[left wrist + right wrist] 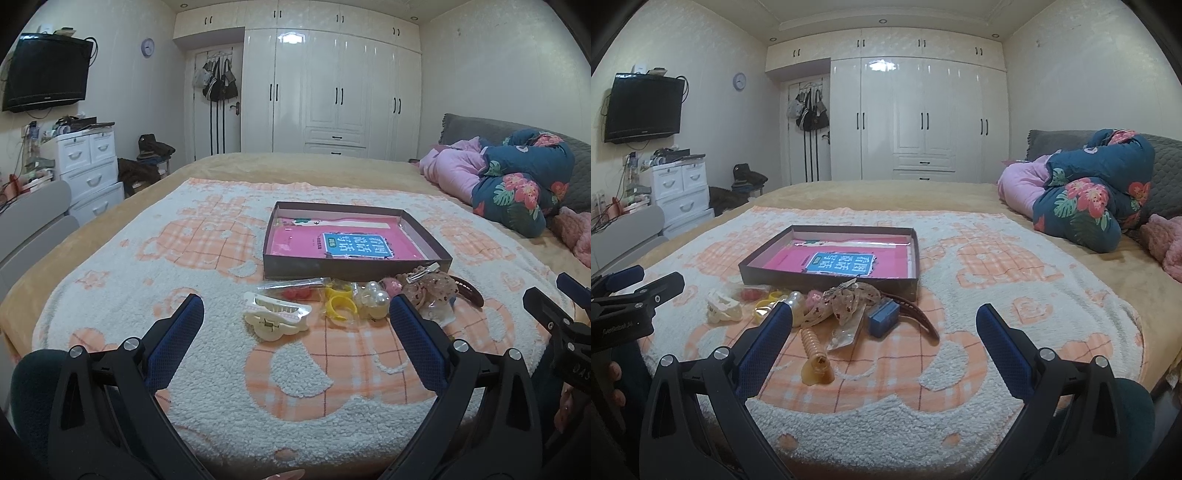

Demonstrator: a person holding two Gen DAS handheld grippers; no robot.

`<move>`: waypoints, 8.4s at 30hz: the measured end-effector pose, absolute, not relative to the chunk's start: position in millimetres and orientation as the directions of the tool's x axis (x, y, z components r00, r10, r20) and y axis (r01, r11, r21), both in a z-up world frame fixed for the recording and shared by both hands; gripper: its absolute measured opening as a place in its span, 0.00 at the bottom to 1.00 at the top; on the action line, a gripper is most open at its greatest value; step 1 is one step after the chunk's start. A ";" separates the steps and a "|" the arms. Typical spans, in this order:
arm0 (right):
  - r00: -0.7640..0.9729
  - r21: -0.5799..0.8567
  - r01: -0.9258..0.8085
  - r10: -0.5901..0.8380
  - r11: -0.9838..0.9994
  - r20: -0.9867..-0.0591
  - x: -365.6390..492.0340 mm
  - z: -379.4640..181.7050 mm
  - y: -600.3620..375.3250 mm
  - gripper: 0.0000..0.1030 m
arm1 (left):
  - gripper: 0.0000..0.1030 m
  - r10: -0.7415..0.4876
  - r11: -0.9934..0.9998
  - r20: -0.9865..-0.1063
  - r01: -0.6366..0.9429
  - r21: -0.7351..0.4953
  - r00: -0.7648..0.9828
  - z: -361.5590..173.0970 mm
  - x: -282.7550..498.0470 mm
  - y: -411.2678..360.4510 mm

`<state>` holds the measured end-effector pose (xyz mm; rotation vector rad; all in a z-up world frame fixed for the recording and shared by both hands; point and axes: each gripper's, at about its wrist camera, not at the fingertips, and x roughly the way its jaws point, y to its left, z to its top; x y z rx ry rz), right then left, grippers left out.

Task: Organize jewelry

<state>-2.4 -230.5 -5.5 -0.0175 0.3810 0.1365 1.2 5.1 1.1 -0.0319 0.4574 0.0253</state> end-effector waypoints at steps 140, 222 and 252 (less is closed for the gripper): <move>0.840 0.014 -0.200 0.179 0.980 -0.513 217.8 -14.5 -213.4 0.52 | 0.78 -0.136 0.990 -0.631 0.090 -0.105 0.764 -15.0 238.0 19.9; 0.628 0.198 -0.366 0.398 0.909 -0.669 116.8 -63.6 -204.4 0.21 | 0.74 -0.213 0.973 -0.705 0.214 -0.088 0.676 -64.8 120.1 -7.7; 0.705 0.198 -0.360 0.405 0.912 -0.583 96.6 -39.1 -224.3 0.14 | 0.31 -0.257 0.953 -0.690 0.294 -0.067 0.676 -59.5 112.0 -19.0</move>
